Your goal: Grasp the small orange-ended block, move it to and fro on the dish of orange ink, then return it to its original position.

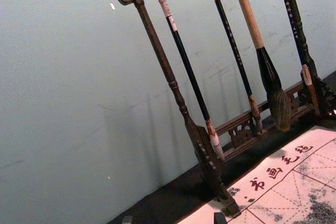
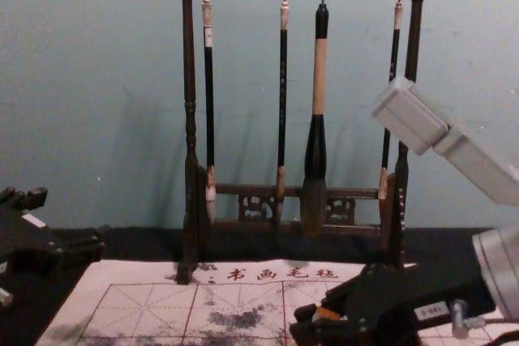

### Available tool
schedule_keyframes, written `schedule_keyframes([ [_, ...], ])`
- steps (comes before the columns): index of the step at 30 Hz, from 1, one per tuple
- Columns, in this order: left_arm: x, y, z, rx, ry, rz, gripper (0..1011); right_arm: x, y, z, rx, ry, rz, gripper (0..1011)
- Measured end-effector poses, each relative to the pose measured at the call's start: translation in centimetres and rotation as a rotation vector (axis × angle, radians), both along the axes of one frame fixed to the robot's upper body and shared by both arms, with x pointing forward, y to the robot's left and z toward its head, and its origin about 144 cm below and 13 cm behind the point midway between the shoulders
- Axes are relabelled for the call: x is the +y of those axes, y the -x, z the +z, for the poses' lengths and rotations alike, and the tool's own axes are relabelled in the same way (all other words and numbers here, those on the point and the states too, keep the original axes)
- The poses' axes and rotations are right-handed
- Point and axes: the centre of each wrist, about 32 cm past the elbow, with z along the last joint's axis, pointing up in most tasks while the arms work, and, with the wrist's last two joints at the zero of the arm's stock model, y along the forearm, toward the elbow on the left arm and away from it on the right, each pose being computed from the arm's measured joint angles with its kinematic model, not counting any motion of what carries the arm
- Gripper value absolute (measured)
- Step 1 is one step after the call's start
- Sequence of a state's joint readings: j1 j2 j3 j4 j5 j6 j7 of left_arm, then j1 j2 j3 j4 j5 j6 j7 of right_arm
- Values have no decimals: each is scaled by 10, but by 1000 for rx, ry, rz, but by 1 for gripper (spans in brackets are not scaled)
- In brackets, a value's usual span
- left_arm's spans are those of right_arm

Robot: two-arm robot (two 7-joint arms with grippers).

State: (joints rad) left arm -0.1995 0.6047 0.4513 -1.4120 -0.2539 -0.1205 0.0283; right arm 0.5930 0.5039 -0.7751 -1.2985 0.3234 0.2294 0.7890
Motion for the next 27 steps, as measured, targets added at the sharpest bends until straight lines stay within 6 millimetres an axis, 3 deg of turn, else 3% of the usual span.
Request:
schedule_keyframes([
  [27,0,0,0,0,0,0,1001,22,3,-2,11,-12,57,129],
])
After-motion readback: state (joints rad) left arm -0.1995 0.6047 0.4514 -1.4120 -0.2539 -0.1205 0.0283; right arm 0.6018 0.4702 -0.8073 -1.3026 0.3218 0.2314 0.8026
